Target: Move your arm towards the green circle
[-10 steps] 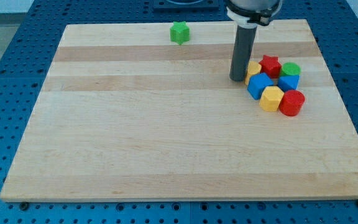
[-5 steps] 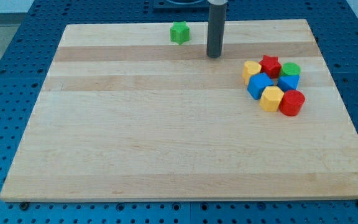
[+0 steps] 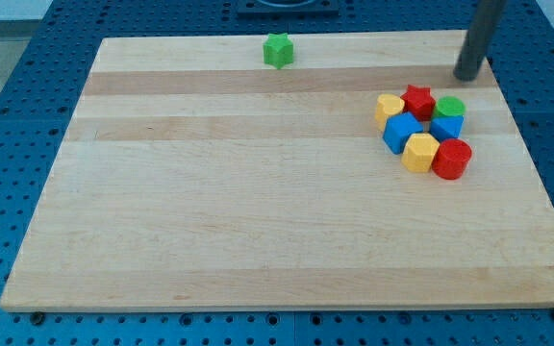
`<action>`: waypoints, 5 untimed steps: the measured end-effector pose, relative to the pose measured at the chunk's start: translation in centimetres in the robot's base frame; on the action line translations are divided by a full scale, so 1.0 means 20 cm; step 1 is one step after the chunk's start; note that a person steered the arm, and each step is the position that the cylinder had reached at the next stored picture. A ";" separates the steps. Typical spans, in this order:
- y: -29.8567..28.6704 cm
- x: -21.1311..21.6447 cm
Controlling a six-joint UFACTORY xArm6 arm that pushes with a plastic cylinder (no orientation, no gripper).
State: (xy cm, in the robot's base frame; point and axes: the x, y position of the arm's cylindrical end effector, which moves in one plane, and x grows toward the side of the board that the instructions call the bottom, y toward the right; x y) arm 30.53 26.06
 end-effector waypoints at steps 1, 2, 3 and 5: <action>0.01 0.11; 0.01 0.20; 0.00 0.32; -0.18 0.42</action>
